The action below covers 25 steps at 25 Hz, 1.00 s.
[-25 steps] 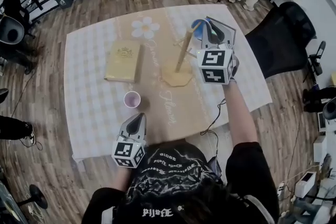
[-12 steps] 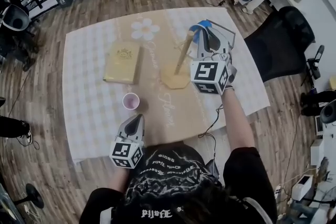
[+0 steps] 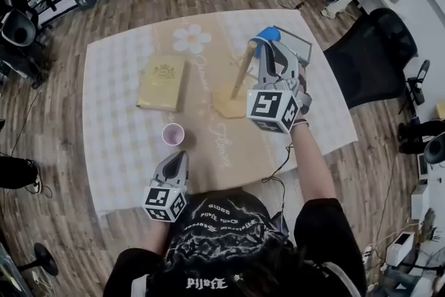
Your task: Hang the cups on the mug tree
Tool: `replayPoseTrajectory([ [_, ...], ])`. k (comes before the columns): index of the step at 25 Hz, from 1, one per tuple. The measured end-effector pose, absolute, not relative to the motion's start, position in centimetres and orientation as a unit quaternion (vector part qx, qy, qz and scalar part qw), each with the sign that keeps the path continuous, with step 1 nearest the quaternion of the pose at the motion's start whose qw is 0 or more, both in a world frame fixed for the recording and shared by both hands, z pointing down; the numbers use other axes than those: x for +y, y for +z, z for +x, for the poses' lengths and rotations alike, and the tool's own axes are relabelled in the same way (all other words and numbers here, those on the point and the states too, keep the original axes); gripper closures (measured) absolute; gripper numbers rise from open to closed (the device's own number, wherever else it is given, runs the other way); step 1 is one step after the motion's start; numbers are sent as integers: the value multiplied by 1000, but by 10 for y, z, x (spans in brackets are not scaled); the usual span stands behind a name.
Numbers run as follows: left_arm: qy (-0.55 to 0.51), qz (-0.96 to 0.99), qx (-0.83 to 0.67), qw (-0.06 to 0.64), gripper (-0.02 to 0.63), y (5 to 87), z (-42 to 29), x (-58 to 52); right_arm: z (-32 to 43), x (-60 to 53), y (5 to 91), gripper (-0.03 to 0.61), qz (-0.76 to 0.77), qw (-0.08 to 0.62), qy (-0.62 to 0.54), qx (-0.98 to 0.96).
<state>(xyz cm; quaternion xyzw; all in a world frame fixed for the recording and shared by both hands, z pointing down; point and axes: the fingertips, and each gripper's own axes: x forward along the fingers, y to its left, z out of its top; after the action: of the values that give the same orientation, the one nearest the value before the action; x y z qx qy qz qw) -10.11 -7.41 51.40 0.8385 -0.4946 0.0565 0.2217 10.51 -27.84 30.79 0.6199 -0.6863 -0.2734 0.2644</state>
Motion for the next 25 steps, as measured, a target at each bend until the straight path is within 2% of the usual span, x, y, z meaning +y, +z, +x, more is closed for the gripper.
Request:
replayPoseTrajectory([
  [23,50,829,-506,231,594,517,-106,-78,95,-273,325,512,601,284,-294,-687],
  [25,50,829,-506,231,594,516,-106,-79,94,-272,326,491,595,286,-293,-692],
])
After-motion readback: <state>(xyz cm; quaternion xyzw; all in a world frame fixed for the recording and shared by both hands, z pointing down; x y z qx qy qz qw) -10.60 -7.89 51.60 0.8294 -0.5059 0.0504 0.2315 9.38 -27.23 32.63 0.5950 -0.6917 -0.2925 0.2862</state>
